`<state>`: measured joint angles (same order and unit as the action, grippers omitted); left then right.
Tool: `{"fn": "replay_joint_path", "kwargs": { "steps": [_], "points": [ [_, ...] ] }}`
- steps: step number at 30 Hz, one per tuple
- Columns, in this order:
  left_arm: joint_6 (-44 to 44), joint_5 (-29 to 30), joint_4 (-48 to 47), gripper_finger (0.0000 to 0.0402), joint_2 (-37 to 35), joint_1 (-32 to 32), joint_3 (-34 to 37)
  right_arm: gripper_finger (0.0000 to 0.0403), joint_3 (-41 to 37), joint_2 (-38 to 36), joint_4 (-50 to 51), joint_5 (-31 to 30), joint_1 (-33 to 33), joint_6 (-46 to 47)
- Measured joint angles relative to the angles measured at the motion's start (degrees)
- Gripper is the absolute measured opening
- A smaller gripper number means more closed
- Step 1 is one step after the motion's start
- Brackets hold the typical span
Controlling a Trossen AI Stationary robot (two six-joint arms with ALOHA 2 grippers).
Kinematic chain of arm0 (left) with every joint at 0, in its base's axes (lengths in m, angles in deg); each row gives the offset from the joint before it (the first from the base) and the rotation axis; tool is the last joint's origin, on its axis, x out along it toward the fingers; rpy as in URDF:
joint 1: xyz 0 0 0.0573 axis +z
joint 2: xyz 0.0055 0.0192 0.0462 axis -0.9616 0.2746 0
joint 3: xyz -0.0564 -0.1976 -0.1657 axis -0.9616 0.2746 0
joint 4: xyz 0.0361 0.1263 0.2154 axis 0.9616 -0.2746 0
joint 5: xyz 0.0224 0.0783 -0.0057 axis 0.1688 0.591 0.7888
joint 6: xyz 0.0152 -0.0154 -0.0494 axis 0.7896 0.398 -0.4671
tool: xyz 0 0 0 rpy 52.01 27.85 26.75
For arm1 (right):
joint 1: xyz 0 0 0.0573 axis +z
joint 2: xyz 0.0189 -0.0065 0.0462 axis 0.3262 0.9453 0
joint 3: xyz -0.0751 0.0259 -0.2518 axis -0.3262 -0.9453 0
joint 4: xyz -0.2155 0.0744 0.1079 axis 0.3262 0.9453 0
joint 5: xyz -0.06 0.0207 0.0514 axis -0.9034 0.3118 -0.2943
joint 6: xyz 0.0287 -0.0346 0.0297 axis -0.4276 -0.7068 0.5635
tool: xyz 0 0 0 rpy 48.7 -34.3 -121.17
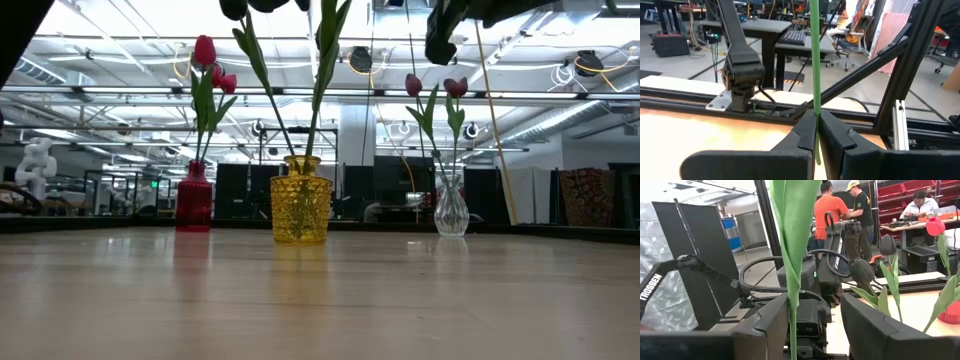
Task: Sort flowers into vase by color
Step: Put the dark red flower into the transparent vase
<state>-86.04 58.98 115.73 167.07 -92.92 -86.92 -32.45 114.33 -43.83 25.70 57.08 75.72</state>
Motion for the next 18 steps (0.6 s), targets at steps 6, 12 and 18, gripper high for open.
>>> {"fn": "replay_joint_path", "kwargs": {
  "steps": [6, 12, 18],
  "points": [
    [0.0, 0.1, -1.0, 0.0018, 0.0, 0.0, 0.0, 0.0151, 0.0, 0.0, 0.8, 0.0, 0.0, -0.9],
    [0.0, 0.1, -1.1, 0.0018, -0.1, 0.0, 0.0, 0.0098, 0.0, -0.9, 2.2, 0.0, 0.0, -0.9],
    [0.0, 1.5, -1.9, 0.0018, -0.1, 0.0, 0.0, 0.0049, 0.0, -1.4, 3.7, 0.0, 0.0, -0.8]
  ]
}}
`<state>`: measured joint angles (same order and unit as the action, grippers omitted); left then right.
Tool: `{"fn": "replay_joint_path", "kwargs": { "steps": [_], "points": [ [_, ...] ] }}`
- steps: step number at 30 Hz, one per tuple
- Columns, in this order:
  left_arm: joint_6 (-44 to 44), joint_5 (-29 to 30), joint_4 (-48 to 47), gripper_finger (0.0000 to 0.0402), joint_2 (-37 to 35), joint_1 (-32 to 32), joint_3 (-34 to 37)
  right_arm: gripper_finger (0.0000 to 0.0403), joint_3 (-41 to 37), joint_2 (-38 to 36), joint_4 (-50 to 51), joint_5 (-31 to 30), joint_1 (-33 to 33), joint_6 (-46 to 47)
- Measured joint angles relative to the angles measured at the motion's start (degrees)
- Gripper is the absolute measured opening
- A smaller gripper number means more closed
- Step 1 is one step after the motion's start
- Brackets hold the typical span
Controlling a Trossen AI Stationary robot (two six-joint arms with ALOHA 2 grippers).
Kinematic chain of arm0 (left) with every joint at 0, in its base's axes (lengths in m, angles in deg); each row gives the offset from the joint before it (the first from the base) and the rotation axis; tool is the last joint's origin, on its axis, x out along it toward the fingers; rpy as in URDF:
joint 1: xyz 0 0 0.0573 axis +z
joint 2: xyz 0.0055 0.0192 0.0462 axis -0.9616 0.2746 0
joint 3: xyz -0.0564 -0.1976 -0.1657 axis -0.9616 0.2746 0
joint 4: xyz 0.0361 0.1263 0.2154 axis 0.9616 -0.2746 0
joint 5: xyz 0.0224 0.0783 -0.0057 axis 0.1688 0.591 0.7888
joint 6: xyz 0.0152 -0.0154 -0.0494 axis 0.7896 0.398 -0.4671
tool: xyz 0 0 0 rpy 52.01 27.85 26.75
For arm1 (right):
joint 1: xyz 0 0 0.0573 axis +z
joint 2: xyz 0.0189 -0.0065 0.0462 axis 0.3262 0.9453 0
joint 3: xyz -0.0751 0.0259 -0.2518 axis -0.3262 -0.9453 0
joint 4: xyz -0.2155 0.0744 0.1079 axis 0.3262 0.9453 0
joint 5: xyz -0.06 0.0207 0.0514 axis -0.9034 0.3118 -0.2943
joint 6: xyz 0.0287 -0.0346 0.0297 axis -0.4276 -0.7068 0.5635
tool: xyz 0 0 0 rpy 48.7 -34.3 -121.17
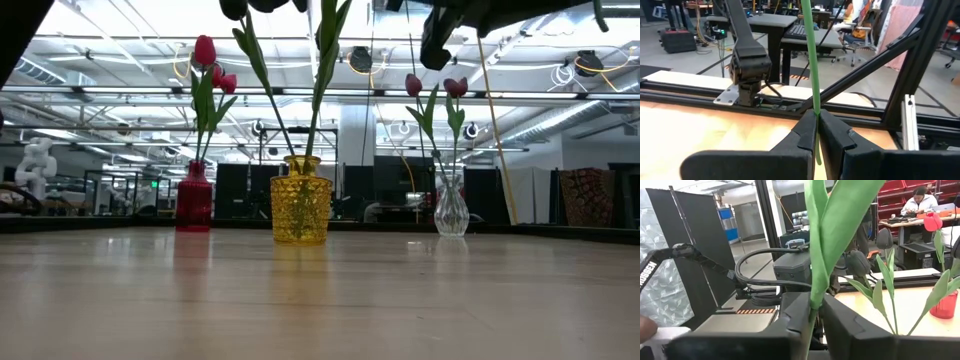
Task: Sort flowers into vase by color
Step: Put the dark red flower into the transparent vase
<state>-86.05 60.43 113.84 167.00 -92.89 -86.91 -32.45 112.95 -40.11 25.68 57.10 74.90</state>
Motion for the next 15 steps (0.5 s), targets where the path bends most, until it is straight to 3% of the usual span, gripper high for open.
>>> {"fn": "replay_joint_path", "kwargs": {
  "steps": [5, 10, 15],
  "points": [
    [0.0, 0.7, -0.7, 0.0018, 0.0, 0.0, 0.0, 0.0011, 0.0, -0.1, 0.6, 0.1, 0.0, -0.1],
    [-3.1, 2.2, -1.1, 0.0022, 0.0, 0.0, 0.0, 0.0007, 0.0, -0.7, 0.9, 0.0, 0.0, -0.3],
    [-6.7, 2.6, -4.3, 0.0064, 0.0, -0.8, 0.0, 0.0003, 0.0, -1.7, 2.0, -0.1, 0.0, -0.3]
  ]
}}
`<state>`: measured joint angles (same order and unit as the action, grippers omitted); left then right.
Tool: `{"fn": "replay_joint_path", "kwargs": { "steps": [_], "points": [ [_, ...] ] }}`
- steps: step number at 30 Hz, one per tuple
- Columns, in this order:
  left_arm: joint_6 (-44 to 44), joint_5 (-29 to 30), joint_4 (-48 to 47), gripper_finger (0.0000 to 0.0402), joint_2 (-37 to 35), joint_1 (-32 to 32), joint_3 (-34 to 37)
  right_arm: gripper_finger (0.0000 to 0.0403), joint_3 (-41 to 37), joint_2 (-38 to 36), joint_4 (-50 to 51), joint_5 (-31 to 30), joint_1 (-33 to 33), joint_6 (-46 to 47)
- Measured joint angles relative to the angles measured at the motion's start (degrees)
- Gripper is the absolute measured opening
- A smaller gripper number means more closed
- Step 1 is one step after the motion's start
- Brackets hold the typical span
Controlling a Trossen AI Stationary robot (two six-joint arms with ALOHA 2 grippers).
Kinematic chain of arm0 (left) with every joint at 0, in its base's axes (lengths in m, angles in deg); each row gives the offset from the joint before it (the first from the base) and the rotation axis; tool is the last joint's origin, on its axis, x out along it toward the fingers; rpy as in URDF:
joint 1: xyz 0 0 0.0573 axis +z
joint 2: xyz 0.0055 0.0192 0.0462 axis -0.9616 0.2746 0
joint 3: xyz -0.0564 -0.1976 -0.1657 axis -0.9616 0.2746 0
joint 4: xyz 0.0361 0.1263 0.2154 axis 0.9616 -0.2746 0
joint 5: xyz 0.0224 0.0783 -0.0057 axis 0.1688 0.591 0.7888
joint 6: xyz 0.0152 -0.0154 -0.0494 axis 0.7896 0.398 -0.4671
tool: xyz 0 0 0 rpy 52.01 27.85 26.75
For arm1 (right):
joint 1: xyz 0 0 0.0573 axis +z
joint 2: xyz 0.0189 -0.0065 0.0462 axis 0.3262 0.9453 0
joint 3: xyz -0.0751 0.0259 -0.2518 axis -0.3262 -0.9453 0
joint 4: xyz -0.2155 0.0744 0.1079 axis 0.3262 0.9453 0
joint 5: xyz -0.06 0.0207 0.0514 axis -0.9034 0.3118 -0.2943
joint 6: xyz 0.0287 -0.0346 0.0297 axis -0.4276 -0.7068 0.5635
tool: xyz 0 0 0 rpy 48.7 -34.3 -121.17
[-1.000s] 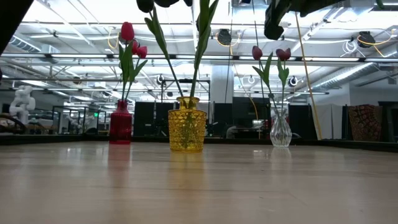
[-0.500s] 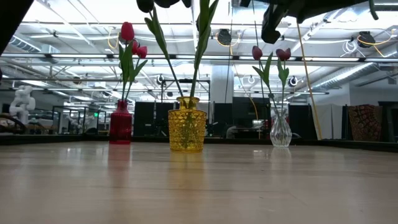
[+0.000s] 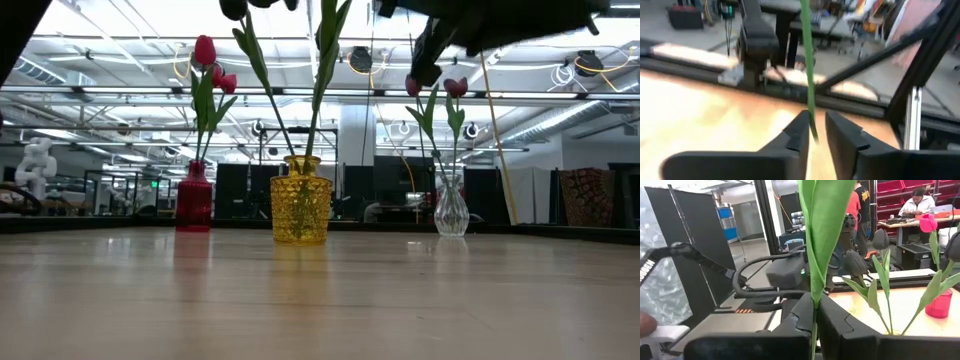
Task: Sort flowers into vase by color
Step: Put the dark red flower into the transparent vase
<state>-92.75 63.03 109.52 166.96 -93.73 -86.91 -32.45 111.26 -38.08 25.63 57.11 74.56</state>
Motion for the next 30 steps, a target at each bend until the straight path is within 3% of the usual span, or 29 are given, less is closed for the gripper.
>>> {"fn": "replay_joint_path", "kwargs": {
  "steps": [7, 10, 15, 18, 23, 26, 30],
  "points": [
    [-5.8, 0.7, -12.0, 0.0129, 0.0, -2.4, 0.0, 0.0001, 0.0, -2.3, 2.8, -2.2, 0.0, -3.4],
    [-6.8, 0.5, -17.5, 0.0134, 0.0, -4.4, 0.0, 0.0001, 0.0, -3.1, 4.7, -8.5, 0.0, -5.6],
    [-6.7, 0.1, -21.3, 0.0134, 0.0, -8.7, 0.0, 0.0001, 0.0, -3.3, 4.9, -24.9, -1.2, -16.3],
    [-5.9, 0.5, -21.3, 0.0134, 0.0, -10.6, 0.0, 0.0001, 0.0, -3.3, 2.6, -29.2, -4.6, -23.7],
    [-5.3, 7.9, -20.9, 0.0134, 0.0, -13.0, 0.0, 0.0, 0.0, -3.3, -4.4, -29.7, -13.4, -33.3],
    [-4.0, 12.5, -19.0, 0.0134, 0.0, -13.6, 0.0, 0.0, 0.0, -3.2, -7.4, -26.3, -19.6, -36.7],
    [-1.9, 13.2, -16.8, 0.0134, 0.0, -13.6, 0.0, 0.0, 0.0, -2.9, -7.7, -20.4, -27.9, -36.7]
  ]
}}
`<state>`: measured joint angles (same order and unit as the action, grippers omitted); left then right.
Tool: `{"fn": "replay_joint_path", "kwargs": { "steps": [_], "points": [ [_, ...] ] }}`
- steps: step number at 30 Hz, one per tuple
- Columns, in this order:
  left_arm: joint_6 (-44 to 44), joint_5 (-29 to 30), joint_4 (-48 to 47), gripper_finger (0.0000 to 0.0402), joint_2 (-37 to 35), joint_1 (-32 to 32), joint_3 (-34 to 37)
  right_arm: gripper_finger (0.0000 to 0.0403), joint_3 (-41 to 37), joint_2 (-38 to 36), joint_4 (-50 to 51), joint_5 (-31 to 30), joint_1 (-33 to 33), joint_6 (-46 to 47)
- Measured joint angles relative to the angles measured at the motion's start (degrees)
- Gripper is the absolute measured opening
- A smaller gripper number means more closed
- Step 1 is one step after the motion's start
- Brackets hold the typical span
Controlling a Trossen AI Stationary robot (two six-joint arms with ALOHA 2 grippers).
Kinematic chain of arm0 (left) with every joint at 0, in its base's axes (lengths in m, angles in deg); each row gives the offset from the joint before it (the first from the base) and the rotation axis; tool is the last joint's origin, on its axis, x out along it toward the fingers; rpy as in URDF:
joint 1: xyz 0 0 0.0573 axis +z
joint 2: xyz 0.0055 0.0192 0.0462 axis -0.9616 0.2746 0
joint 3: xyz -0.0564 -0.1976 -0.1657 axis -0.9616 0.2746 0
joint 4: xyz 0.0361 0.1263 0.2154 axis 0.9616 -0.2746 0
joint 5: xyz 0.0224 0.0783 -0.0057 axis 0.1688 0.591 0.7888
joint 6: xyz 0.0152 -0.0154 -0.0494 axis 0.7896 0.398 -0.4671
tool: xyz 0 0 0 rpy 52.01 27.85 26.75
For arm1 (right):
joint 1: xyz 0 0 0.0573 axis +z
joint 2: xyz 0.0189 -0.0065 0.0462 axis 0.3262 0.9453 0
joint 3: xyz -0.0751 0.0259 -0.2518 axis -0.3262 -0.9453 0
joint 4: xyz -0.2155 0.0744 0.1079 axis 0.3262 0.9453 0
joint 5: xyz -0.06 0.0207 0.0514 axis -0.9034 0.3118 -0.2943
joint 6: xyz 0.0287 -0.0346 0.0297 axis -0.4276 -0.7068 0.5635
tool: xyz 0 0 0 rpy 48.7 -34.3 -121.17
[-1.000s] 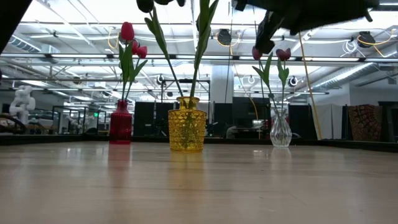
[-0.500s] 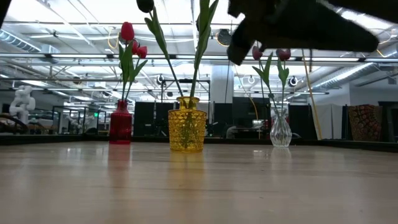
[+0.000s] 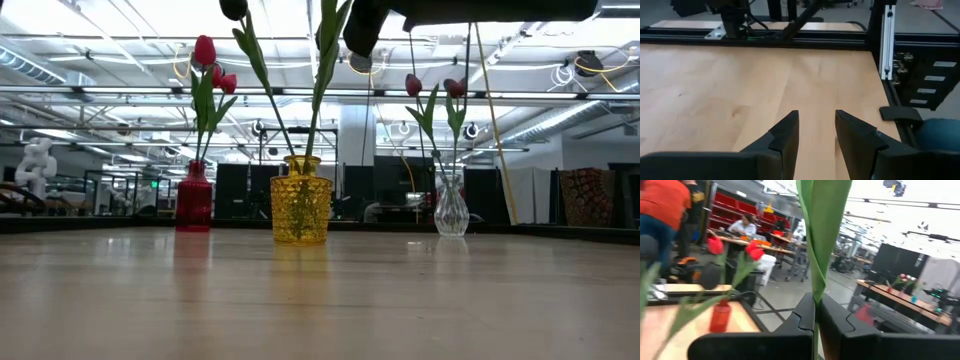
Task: Sort flowers into vase by color
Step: Put the dark red flower into the transparent vase
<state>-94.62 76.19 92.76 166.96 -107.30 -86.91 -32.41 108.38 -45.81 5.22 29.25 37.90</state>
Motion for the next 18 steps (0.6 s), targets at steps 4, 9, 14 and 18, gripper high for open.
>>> {"fn": "replay_joint_path", "kwargs": {
  "steps": [4, 9, 14, 18],
  "points": [
    [0.2, -1.1, -0.1, 0.0134, 0.0, -0.1, 0.0, 0.0, 0.0, 1.7, 0.2, 3.7, -7.8, 0.7],
    [1.5, -1.1, 0.0, 0.0134, 0.0, -0.1, 0.0, 0.0, -0.1, 4.4, 1.0, 8.1, -16.8, 2.6],
    [1.5, -1.2, 0.0, 0.0134, 0.0, -0.5, 0.0, 0.0, -5.4, 6.5, -1.8, 13.3, -25.2, 7.0],
    [1.6, -1.4, 0.0, 0.0134, 0.0, -1.1, 0.0, 0.0, -13.2, 6.5, -14.8, 16.3, -29.2, 10.0]
  ]
}}
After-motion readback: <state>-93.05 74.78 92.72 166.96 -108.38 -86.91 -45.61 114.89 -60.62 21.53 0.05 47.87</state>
